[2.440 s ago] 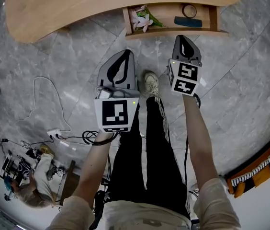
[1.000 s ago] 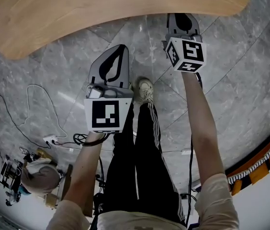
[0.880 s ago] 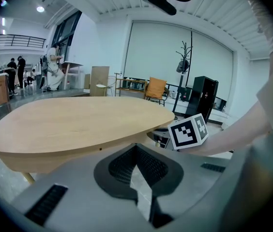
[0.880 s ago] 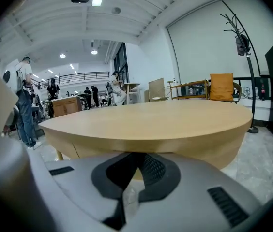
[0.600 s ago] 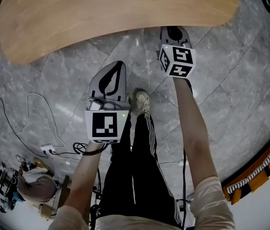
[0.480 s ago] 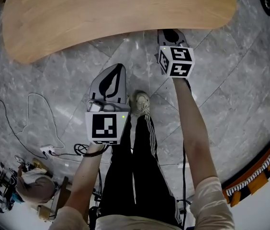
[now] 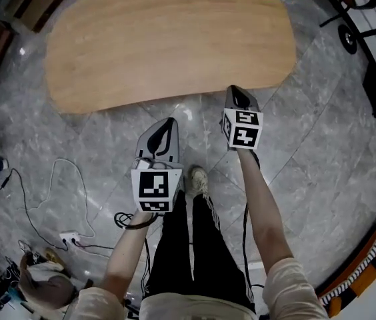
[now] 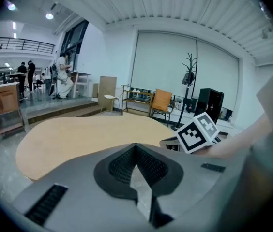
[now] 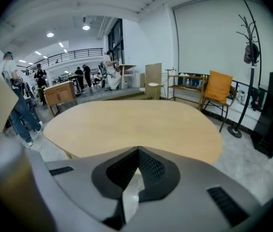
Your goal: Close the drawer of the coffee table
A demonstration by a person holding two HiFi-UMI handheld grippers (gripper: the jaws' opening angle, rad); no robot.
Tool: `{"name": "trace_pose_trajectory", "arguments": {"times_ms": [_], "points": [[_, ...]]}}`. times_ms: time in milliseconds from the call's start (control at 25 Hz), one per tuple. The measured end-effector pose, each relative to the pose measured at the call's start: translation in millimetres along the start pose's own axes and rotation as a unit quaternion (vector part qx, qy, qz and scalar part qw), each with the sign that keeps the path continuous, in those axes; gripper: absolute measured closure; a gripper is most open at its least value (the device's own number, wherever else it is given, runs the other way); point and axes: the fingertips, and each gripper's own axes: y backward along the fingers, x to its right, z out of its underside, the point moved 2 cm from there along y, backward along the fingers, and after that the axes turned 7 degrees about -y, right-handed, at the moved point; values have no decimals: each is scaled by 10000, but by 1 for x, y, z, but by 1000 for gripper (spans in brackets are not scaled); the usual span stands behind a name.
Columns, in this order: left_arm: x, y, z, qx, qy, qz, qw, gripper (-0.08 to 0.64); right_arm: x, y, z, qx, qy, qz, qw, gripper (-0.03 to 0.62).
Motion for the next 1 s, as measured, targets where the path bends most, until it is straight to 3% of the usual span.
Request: {"name": "trace_pose_trajectory", "arguments": {"times_ms": [80,240,400,560,760,1000], "points": [[-13,13,-33,107,54,-164,9998,552,-12,32,-46,279,76,-52,9996,587],[-43,39,-124,744,-66,-512,9959,552,-34,94,-164,966,112,120,9952,586],[-45,104,-199,1150,-107,-738,9906,552,-63,189,-237,1581,144,165,9872,586],[-46,165,-275,1588,-155,-1107,9810,552,-95,289,-303,2399,378,6,9700,586],[-31,227,-326,1997,-353,-1386,9694,552,-134,378,-319,2895,569,-156,9554,587],[10,265,-321,2119,-420,-1164,9694,552,-162,435,-280,2904,861,-407,9521,587]]}}
